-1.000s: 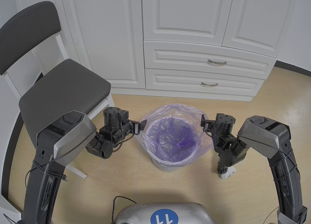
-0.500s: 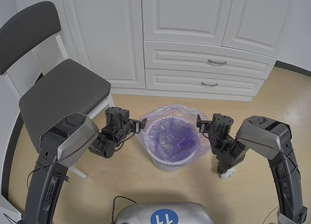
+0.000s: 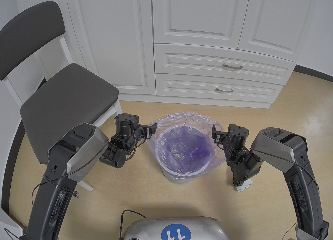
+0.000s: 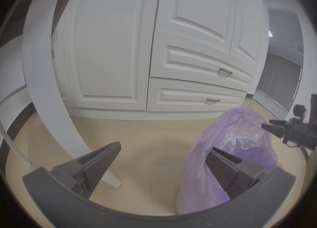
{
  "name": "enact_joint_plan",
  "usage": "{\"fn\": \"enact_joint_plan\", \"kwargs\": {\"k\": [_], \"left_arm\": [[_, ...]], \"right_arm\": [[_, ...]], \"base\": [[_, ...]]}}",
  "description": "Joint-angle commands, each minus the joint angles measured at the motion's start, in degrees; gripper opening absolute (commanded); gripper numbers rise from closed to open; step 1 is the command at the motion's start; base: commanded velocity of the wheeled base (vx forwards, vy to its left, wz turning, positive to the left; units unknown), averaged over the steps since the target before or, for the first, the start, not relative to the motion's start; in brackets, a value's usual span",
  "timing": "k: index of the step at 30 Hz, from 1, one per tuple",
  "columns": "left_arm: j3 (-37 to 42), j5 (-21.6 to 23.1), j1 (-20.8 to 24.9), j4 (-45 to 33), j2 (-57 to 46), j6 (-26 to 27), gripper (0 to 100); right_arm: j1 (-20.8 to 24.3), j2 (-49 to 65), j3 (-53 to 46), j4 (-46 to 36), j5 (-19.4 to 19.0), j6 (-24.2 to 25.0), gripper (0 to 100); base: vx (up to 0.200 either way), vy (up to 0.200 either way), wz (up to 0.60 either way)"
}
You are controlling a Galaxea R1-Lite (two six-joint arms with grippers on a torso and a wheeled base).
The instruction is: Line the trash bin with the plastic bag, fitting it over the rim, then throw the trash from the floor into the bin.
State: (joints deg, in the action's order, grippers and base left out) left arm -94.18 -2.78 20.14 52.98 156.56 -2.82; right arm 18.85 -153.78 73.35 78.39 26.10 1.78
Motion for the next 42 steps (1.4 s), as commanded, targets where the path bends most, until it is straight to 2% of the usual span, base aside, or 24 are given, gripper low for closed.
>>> {"fn": "enact_joint_plan", "kwargs": {"k": [1,8,12,19,22,24,25,28,42], "left_arm": [[-2.6,-1.7,0.3,-0.2,1.5,-1.3,100],[-5.0,-2.2,0.4,-0.2,3.1,-1.4,100],[-5.4,-2.2,0.4,-0.2,3.8,-1.4,100],[-6.1,-2.2,0.4,-0.3,4.4,-1.4,100],[-6.1,-2.5,0.4,-0.4,4.5,-1.3,100],[-6.1,-2.5,0.4,-0.4,4.5,-1.3,100],[-6.4,-2.5,0.4,-0.4,4.7,-1.3,100],[-7.2,-2.6,0.4,-0.9,5.2,-1.4,100],[-11.5,-2.8,0.3,-3.1,8.5,-1.5,100]], "right_arm": [[-0.8,-2.0,1.6,-0.3,0.0,0.0,100],[-2.2,-4.2,5.4,-1.8,0.0,0.2,100],[-2.9,-6.0,9.1,-2.4,-0.1,2.7,100],[-2.2,-5.9,12.2,-8.8,-0.4,11.8,100],[-2.0,-5.8,12.9,-11.3,-2.0,16.5,100],[-2.0,-5.7,13.0,-11.7,-2.2,17.2,100],[-1.7,-5.6,13.3,-13.5,-3.1,20.2,100],[-1.4,-5.8,14.6,-15.1,-3.4,22.8,100],[-2.0,-7.9,18.4,-15.7,-3.5,23.7,100]], "base": [[0.0,0.0,0.0],[0.0,0.0,0.0],[0.0,0.0,0.0],[0.0,0.0,0.0],[0.0,0.0,0.0],[0.0,0.0,0.0],[0.0,0.0,0.0],[0.0,0.0,0.0],[0.0,0.0,0.0]]}}
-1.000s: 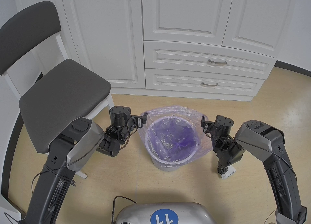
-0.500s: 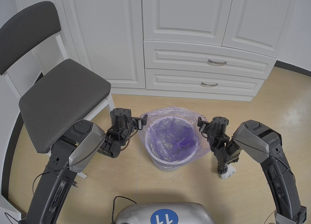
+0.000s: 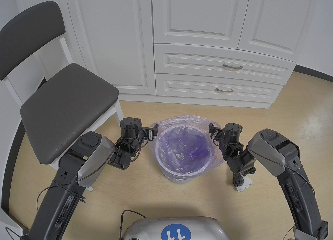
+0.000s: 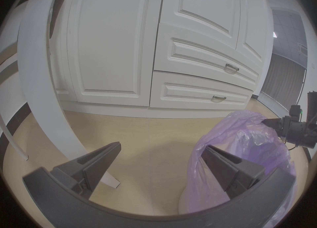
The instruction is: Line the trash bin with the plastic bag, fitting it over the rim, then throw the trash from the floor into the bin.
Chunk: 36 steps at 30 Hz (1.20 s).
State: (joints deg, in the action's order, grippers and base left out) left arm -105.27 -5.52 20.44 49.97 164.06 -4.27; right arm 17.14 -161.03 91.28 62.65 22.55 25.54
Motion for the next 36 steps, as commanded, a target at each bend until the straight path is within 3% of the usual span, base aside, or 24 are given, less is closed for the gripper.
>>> {"fn": "enact_joint_plan", "kwargs": {"k": [1,5,11,36], "left_arm": [[-0.6,0.0,-0.1,0.0,1.1,0.0,100],[-0.7,0.0,-0.2,0.0,1.1,0.0,100],[-0.7,-1.2,-0.2,0.1,0.6,0.0,100],[-0.9,-1.2,-0.5,0.0,0.4,0.0,100]], "right_arm": [[-0.4,-0.4,0.5,0.0,0.0,0.0,100],[-0.4,1.9,-3.7,-0.2,-0.1,-0.2,100],[0.1,7.9,-13.0,1.3,-6.9,0.7,100],[-2.6,1.9,-8.2,1.2,-7.6,0.8,100]], "base": [[0.0,0.0,0.0],[0.0,0.0,0.0],[0.0,0.0,0.0],[0.0,0.0,0.0]]}}
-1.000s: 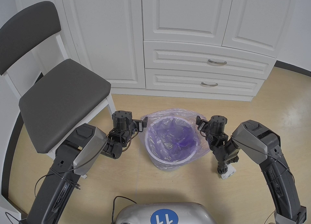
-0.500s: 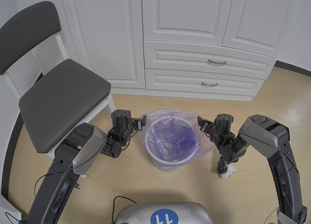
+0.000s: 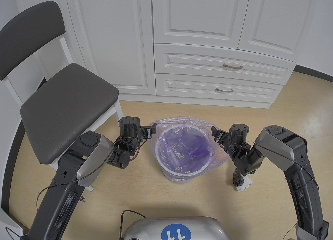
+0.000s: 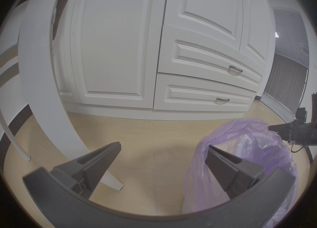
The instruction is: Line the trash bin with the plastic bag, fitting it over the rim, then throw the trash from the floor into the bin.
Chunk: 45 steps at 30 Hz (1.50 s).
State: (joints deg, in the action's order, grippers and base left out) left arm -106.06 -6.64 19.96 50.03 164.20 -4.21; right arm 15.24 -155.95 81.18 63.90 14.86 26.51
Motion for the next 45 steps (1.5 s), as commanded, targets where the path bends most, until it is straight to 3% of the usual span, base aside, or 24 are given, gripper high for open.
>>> {"fn": "enact_joint_plan", "kwargs": {"k": [1,15,28,40,45], "left_arm": [[-0.2,0.0,0.0,-0.1,0.4,0.0,100],[-8.5,-1.4,-0.9,-7.2,4.4,-1.3,100],[-8.5,-1.6,-1.2,-11.7,4.6,-3.5,100],[-2.3,-0.9,-1.7,-16.5,1.2,-3.3,100],[-2.1,-0.7,-1.6,-17.4,1.2,-3.3,100]], "right_arm": [[-0.8,-3.4,2.2,-0.1,0.1,-0.1,100],[-1.3,-5.5,7.1,-4.2,0.0,0.6,100],[-0.8,-5.8,11.0,-13.5,0.8,2.2,100],[-1.2,-4.4,13.4,-26.7,2.7,2.4,100],[-1.2,-4.4,13.8,-28.0,2.9,2.6,100]], "base": [[0.0,0.0,0.0],[0.0,0.0,0.0],[0.0,0.0,0.0],[0.0,0.0,0.0],[0.0,0.0,0.0]]}}
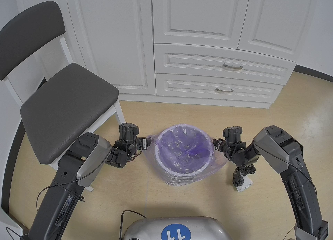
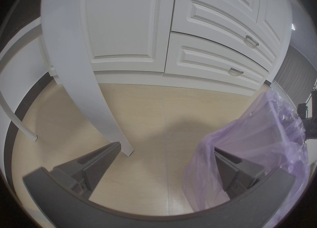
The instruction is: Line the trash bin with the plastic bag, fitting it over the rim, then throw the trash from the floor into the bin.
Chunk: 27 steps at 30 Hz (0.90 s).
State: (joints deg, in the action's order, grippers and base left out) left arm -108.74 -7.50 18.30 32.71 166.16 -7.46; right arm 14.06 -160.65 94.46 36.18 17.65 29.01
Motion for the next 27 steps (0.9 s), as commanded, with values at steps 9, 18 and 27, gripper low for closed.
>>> {"fn": "enact_joint_plan", "kwargs": {"k": [9,18,27], "left_arm": [[0.0,0.4,1.0,1.0,0.8,-0.4,100],[3.9,0.4,0.0,3.6,-4.6,-0.5,100],[23.7,8.0,-1.9,6.6,-20.2,4.3,100]], "right_arm": [[0.4,1.3,-0.8,0.6,1.4,1.7,100],[1.1,16.9,-13.6,1.5,2.2,0.9,100],[8.3,26.1,-27.5,12.0,2.0,-2.8,100]], "base": [[0.0,0.0,0.0],[0.0,0.0,0.0],[0.0,0.0,0.0]]}}
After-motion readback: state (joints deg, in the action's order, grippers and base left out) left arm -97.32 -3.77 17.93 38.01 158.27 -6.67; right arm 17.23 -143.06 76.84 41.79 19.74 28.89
